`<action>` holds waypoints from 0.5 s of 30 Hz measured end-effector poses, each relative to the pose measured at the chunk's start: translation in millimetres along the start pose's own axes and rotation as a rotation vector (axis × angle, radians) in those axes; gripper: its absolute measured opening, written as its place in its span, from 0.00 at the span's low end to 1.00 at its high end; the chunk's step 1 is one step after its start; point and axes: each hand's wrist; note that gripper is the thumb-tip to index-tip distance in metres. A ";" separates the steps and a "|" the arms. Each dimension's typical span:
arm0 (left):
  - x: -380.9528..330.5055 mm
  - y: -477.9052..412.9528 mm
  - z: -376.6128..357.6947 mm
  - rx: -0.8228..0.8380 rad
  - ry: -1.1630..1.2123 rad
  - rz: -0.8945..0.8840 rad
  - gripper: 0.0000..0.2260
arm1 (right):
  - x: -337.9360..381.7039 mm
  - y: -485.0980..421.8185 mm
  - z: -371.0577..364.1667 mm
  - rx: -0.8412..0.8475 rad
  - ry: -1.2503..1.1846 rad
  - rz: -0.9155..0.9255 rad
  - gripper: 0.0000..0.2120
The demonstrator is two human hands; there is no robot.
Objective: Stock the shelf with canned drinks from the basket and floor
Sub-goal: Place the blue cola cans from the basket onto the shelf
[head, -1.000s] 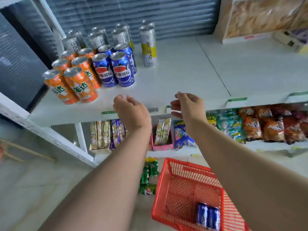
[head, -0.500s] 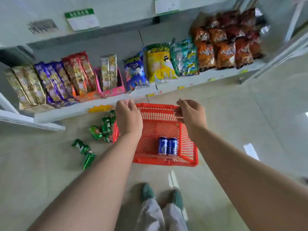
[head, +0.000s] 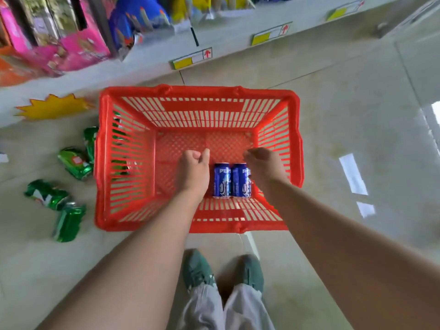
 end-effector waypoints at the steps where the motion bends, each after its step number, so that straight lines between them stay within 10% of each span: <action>1: 13.8 -11.5 -13.0 0.032 0.027 0.026 0.16 | -9.1 -16.5 -7.9 0.014 0.074 -0.022 0.10; 15: 102.9 -93.2 -139.0 0.294 -0.168 0.234 0.35 | -123.7 -137.4 -82.8 0.023 0.178 -0.250 0.23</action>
Point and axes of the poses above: each hand's wrist, its own y-axis away from the middle knuckle, its own z-axis out of the back of the hand, x = y × z, and after that the axes turned 9 degrees about -z, right-handed
